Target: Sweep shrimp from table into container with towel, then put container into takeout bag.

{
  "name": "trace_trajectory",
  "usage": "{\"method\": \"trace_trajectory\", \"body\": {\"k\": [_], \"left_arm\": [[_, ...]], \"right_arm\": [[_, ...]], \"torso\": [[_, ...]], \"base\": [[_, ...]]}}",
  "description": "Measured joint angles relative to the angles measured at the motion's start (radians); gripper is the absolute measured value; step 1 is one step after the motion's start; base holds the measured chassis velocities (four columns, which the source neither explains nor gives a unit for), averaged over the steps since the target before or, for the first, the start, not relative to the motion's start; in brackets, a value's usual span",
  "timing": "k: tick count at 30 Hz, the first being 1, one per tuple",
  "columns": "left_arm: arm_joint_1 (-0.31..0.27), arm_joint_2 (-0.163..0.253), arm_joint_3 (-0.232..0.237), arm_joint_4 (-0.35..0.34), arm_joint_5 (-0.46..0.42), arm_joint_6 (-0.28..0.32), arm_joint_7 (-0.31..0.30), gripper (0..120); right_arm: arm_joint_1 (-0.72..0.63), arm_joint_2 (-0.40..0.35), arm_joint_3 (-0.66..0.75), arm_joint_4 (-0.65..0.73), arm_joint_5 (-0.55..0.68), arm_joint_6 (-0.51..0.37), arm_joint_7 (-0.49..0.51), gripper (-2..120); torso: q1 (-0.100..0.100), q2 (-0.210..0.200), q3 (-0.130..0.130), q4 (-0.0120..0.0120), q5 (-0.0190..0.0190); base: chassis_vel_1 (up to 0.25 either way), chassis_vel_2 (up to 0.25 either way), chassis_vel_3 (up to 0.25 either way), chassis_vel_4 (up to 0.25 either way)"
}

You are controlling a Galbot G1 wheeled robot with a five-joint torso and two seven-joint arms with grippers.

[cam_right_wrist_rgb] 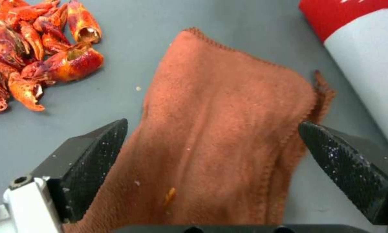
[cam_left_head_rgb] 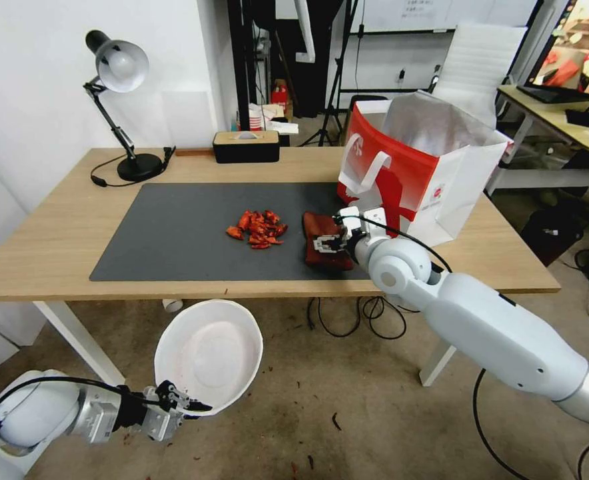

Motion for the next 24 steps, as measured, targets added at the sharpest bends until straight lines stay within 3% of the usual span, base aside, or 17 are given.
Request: {"method": "trace_trajectory", "body": {"k": [18,24], "left_arm": [[0.005,-0.009,0.007,0.000,-0.005,-0.001,0.000,0],[0.015,-0.014,0.007,0.000,-0.008,-0.002,-0.007,0]], "right_arm": [[-0.033,0.011,0.027,-0.008,0.013,-0.001,0.017,99],[-0.035,0.013,0.021,-0.008,0.027,0.001,0.018,75]], "torso": [[0.000,0.000,0.000,-0.0001,0.0001],[0.000,0.000,0.000,0.0000,0.0001]], "base": [[0.000,0.000,0.000,0.000],[0.000,0.000,0.000,0.000]]}}
